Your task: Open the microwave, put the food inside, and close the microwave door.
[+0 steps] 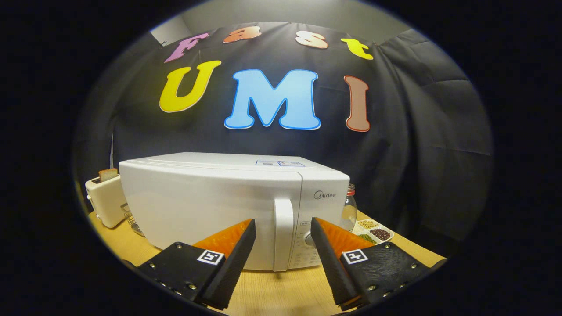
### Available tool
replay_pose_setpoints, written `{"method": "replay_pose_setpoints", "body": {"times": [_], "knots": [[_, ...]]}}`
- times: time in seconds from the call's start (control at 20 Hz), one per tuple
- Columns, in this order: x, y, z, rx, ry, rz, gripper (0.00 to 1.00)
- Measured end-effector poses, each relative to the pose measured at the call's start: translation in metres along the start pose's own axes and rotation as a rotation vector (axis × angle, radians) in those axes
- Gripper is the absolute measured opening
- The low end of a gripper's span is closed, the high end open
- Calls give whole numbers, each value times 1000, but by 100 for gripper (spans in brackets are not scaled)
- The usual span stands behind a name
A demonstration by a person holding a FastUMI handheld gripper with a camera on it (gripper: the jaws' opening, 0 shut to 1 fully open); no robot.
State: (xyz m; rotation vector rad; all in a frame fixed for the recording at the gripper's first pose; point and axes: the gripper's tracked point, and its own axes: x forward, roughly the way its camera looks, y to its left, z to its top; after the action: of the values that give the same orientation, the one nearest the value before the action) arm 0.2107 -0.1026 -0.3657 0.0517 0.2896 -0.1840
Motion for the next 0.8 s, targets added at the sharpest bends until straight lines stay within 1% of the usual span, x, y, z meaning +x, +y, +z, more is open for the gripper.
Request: {"method": "replay_pose_setpoints", "body": {"times": [0.05, 0.1, 0.15, 0.2, 0.25, 0.3, 0.35, 0.4, 0.45, 0.5, 0.55, 0.6, 0.7, 0.8], "knots": [[5, -2, -4, -6, 5, -9, 82], [9, -1, -7, -9, 9, -9, 73], [13, -1, -10, -15, 11, -14, 72], [17, -2, -13, -15, 15, -14, 64], [20, -1, -16, -16, 16, -9, 59], [19, 1, -16, -7, 22, 7, 46], [23, 0, -17, 11, 14, 11, 35], [21, 1, -16, 37, 16, 22, 34], [22, 1, -17, 62, 15, 35, 30], [20, 1, -15, 78, 19, 42, 29], [20, 1, -17, 76, 19, 45, 21], [20, 1, -17, 74, 28, 44, 21], [19, 1, -20, 91, 39, 58, 12], [18, 2, -18, 136, 50, 92, 12]]}}
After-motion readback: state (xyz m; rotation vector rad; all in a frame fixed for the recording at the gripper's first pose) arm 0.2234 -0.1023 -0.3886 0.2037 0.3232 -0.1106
